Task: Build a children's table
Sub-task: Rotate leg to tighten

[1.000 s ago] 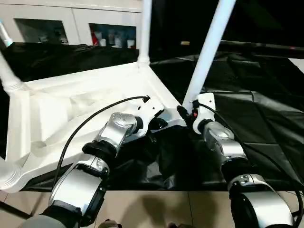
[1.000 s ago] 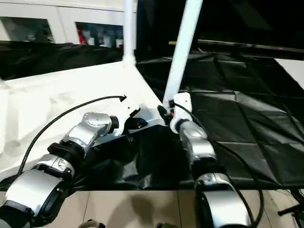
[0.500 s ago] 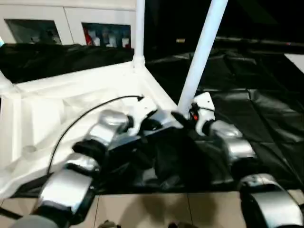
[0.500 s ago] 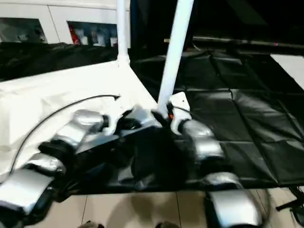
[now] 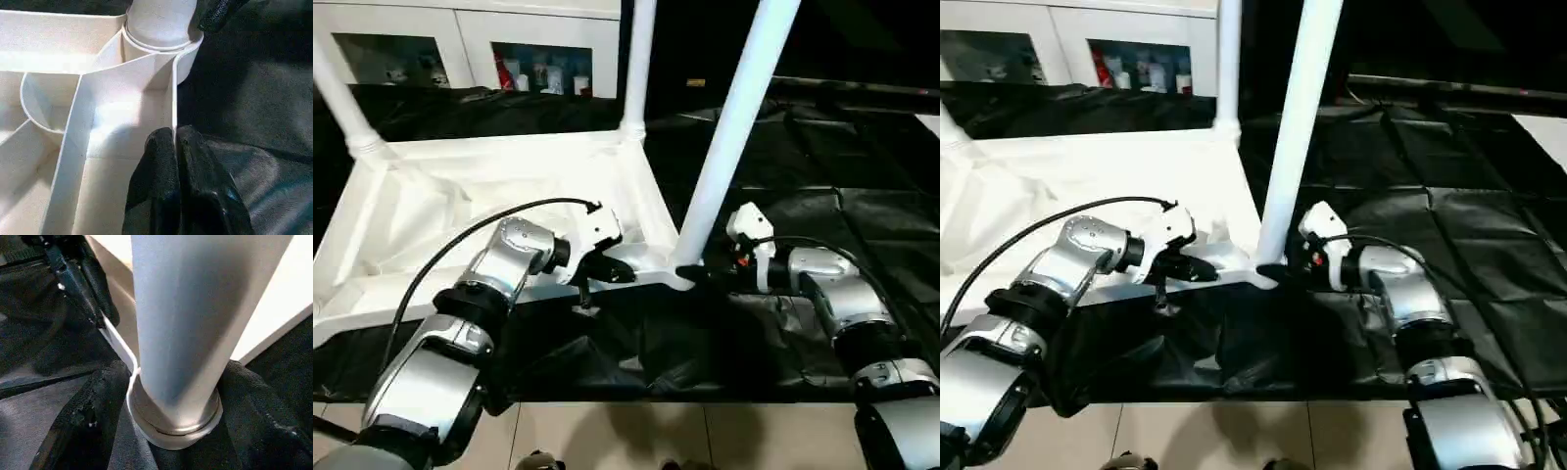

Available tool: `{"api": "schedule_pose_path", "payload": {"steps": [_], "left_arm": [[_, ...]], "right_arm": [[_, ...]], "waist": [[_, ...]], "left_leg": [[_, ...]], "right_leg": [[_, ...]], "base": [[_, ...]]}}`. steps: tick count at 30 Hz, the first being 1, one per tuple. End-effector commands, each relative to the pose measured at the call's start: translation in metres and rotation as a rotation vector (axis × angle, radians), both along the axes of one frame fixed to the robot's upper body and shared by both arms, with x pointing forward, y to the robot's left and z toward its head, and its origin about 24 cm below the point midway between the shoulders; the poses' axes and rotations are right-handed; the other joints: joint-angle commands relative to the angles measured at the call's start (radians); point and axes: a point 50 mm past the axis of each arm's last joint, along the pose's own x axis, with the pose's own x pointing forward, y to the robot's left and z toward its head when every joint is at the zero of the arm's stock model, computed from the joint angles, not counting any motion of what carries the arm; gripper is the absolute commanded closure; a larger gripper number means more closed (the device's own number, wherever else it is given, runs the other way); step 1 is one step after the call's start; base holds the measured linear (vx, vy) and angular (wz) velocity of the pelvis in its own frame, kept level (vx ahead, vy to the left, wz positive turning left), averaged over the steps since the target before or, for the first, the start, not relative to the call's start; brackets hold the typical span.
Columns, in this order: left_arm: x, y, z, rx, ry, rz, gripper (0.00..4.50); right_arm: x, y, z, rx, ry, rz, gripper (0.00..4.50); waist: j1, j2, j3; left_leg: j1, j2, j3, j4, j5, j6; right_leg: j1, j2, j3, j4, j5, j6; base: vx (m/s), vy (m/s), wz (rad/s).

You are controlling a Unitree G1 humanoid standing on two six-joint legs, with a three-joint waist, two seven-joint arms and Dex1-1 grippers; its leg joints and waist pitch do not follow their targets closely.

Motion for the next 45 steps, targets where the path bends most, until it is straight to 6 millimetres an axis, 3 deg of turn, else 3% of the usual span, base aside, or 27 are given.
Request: {"api": "schedule_pose_path", "payload": {"steps": [1, 3, 5, 6, 8, 9, 11, 13, 14, 16, 17, 18, 19, 20, 21, 22, 25, 28, 29, 31, 33, 36, 40, 42, 45], "left_arm": [[-0.010, 0.004, -0.018, 0.064, 0.088, -0.015, 4.50], [-0.011, 0.006, -0.018, 0.064, 0.092, -0.012, 4.50], [-0.011, 0.006, -0.019, 0.064, 0.091, -0.007, 4.50], [-0.012, 0.007, -0.020, 0.062, 0.094, -0.003, 4.50], [-0.012, 0.006, -0.020, 0.061, 0.095, -0.002, 4.50], [-0.012, 0.006, -0.020, 0.057, 0.096, 0.002, 4.50], [-0.012, 0.005, -0.021, 0.050, 0.095, 0.016, 4.50], [-0.009, 0.001, -0.021, 0.038, 0.075, 0.067, 4.50], [-0.005, -0.002, -0.021, 0.027, 0.055, 0.117, 4.50], [0.000, -0.007, -0.022, 0.013, 0.018, 0.199, 4.50], [0.002, -0.009, -0.022, 0.008, 0.007, 0.230, 4.50], [0.004, -0.013, -0.022, 0.002, -0.007, 0.264, 4.50], [0.005, -0.015, -0.022, -0.002, -0.014, 0.284, 4.50], [0.006, -0.017, -0.023, -0.004, -0.019, 0.297, 4.50], [0.008, -0.021, -0.023, -0.009, -0.029, 0.331, 4.50], [0.010, -0.028, -0.023, -0.015, -0.044, 0.367, 4.50], [0.011, -0.054, -0.023, -0.033, -0.078, 0.408, 4.50], [0.008, -0.069, -0.024, -0.037, -0.088, 0.370, 4.50], [0.008, -0.070, -0.024, -0.033, -0.097, 0.352, 4.50], [0.008, -0.067, -0.023, -0.031, -0.104, 0.347, 4.50], [0.010, -0.060, -0.022, -0.027, -0.114, 0.336, 4.50], [0.011, -0.050, -0.021, -0.026, -0.122, 0.312, 4.50], [0.009, -0.035, -0.018, -0.018, -0.089, 0.230, 4.50], [0.004, -0.026, -0.018, -0.015, -0.044, 0.134, 4.50], [-0.005, -0.014, -0.016, -0.033, 0.034, 0.025, 4.50]], "right_arm": [[-0.001, 0.009, -0.001, 0.014, 0.035, 0.059, 1.82], [-0.001, 0.012, -0.001, 0.025, 0.042, 0.065, 1.87], [-0.001, 0.014, -0.003, 0.031, 0.048, 0.064, 2.24], [-0.003, 0.016, -0.005, 0.049, 0.059, 0.057, 2.26], [-0.004, 0.016, -0.005, 0.060, 0.066, 0.054, 2.36], [-0.005, 0.017, -0.007, 0.070, 0.076, 0.045, 2.45], [-0.007, 0.018, -0.011, 0.078, 0.090, 0.021, 2.50], [-0.009, 0.021, -0.021, 0.087, 0.104, -0.060, 2.52], [-0.009, 0.023, -0.027, 0.093, 0.114, -0.144, 2.52], [-0.006, 0.026, -0.038, 0.084, 0.122, -0.298, 2.53], [-0.005, 0.028, -0.042, 0.083, 0.128, -0.365, 2.53], [-0.004, 0.030, -0.046, 0.089, 0.139, -0.443, 2.53], [-0.003, 0.031, -0.049, 0.094, 0.148, -0.490, 2.53], [-0.002, 0.032, -0.050, 0.091, 0.151, -0.519, 2.53], [-0.001, 0.034, -0.054, 0.084, 0.161, -0.594, 2.53], [0.000, 0.039, -0.058, 0.068, 0.173, -0.684, 2.54], [0.004, 0.064, -0.060, 0.052, 0.172, -0.810, 2.54], [0.008, 0.085, -0.054, 0.043, 0.145, -0.798, 2.54], [0.011, 0.092, -0.047, 0.071, 0.120, -0.752, 2.54], [0.012, 0.094, -0.043, 0.091, 0.108, -0.723, 1.99], [0.013, 0.092, -0.041, 0.089, 0.086, -0.691, 1.80], [0.016, 0.087, -0.037, 0.061, 0.038, -0.641, 1.41], [0.015, 0.071, -0.030, 0.049, -0.004, -0.460, 1.41], [0.012, 0.057, -0.024, 0.033, -0.032, -0.334, 1.41], [0.007, 0.035, -0.014, 0.050, -0.039, -0.201, 1.41]], "waist": [[0.006, -0.006, -0.063], [0.006, -0.004, -0.064], [0.007, -0.005, -0.064], [0.009, 0.006, -0.063], [0.009, 0.000, -0.063], [0.010, 0.015, -0.062], [0.007, 0.009, -0.063], [0.008, 0.016, -0.062], [0.006, 0.013, -0.060], [-0.003, 0.021, -0.055], [-0.009, 0.015, -0.054], [-0.014, 0.021, -0.053], [-0.021, 0.017, -0.052], [-0.025, 0.017, -0.052], [-0.033, 0.029, -0.050], [-0.035, 0.036, -0.050], [-0.046, 0.035, -0.053], [-0.055, 0.038, -0.049], [-0.058, 0.034, -0.052], [-0.058, 0.041, -0.054], [-0.056, 0.029, -0.055], [-0.052, 0.032, -0.057], [-0.047, 0.028, -0.061], [-0.039, 0.022, -0.067], [-0.031, 0.022, -0.066]], "left_leg": [[0.007, 0.028, -0.006, -0.059, -0.227, 0.049], [0.008, 0.028, -0.005, -0.058, -0.217, 0.051], [0.007, 0.027, -0.004, -0.057, -0.214, 0.053], [0.009, 0.026, -0.005, -0.058, -0.219, 0.050], [0.008, 0.026, -0.005, -0.059, -0.229, 0.045], [0.010, 0.026, -0.006, -0.061, -0.241, 0.038], [0.010, 0.026, -0.006, -0.061, -0.250, 0.032], [0.012, 0.026, -0.007, -0.063, -0.263, 0.025], [0.012, 0.025, -0.006, -0.065, -0.276, 0.018], [0.015, 0.022, -0.011, -0.070, -0.335, -0.004], [0.020, 0.019, -0.016, -0.072, -0.382, -0.020], [0.028, 0.018, -0.019, -0.071, -0.410, -0.031], [0.026, 0.015, -0.022, -0.073, -0.432, -0.032], [0.025, 0.014, -0.023, -0.073, -0.440, -0.031], [0.027, 0.014, -0.024, -0.073, -0.462, -0.035], [0.028, 0.013, -0.028, -0.074, -0.472, -0.037], [0.032, 0.009, -0.032, -0.075, -0.496, -0.040], [0.038, 0.006, -0.035, -0.073, -0.548, -0.028], [0.039, 0.007, -0.037, -0.075, -0.564, -0.017], [0.032, 0.009, -0.041, -0.082, -0.557, -0.013], [0.024, 0.016, -0.041, -0.089, -0.535, -0.013], [0.018, 0.015, -0.039, -0.090, -0.496, -0.012], [0.010, 0.015, -0.033, -0.087, -0.439, 0.007], [0.002, 0.017, -0.026, -0.080, -0.349, 0.034], [0.005, 0.019, -0.018, -0.071, -0.315, 0.054]], "right_leg": [[0.045, -0.047, 0.029, -0.059, -0.194, -0.254], [0.044, -0.045, 0.028, -0.056, -0.167, -0.263], [0.045, -0.045, 0.028, -0.055, -0.156, -0.264], [0.044, -0.045, 0.029, -0.056, -0.158, -0.265], [0.046, -0.045, 0.028, -0.057, -0.166, -0.264], [0.044, -0.045, 0.029, -0.058, -0.178, -0.262], [0.045, -0.042, 0.029, -0.059, -0.174, -0.258], [0.044, -0.042, 0.028, -0.062, -0.178, -0.257], [0.043, -0.042, 0.029, -0.065, -0.192, -0.251], [0.037, -0.044, 0.030, -0.075, -0.287, -0.230], [0.034, -0.046, 0.028, -0.085, -0.383, -0.201], [0.025, -0.046, 0.029, -0.093, -0.448, -0.177], [0.025, -0.045, 0.025, -0.100, -0.496, -0.157], [0.024, -0.044, 0.025, -0.102, -0.514, -0.147], [0.018, -0.043, 0.025, -0.109, -0.536, -0.135], [0.019, -0.043, 0.022, -0.109, -0.542, -0.131], [0.017, -0.040, 0.012, -0.120, -0.587, -0.101], [0.007, -0.039, 0.002, -0.138, -0.639, -0.074], [0.010, -0.040, -0.004, -0.144, -0.630, -0.067], [0.020, -0.043, -0.006, -0.141, -0.591, -0.073], [0.024, -0.046, -0.003, -0.132, -0.500, -0.108], [0.031, -0.050, 0.003, -0.121, -0.448, -0.136], [0.043, -0.051, 0.007, -0.111, -0.379, -0.162], [0.050, -0.054, 0.012, -0.098, -0.279, -0.189], [0.045, -0.054, 0.014, -0.092, -0.263, -0.224]], "base": [[0.000, 0.000, 0.00], [0.000, 0.000, 0.00], [0.000, 0.000, 0.00], [0.000, 0.000, 0.00], [0.000, 0.000, 0.00], [0.000, 0.000, 0.00], [0.000, 0.000, 0.00], [0.000, 0.000, 0.00], [0.000, 0.000, 0.00], [0.000, 0.000, 0.00], [0.000, 0.000, 0.00], [0.000, 0.000, 0.00], [0.000, 0.000, 0.00], [0.000, 0.000, 0.00], [0.000, 0.000, 0.00], [0.000, 0.000, 0.00], [0.000, 0.000, 0.00], [0.000, 0.000, 0.00], [0.000, 0.000, 0.00], [0.000, 0.000, 0.00], [0.000, 0.000, 0.00], [0.000, 0.000, 0.00], [0.000, 0.000, 0.00], [0.000, 0.000, 0.00], [0.000, 0.000, 0.00]]}}
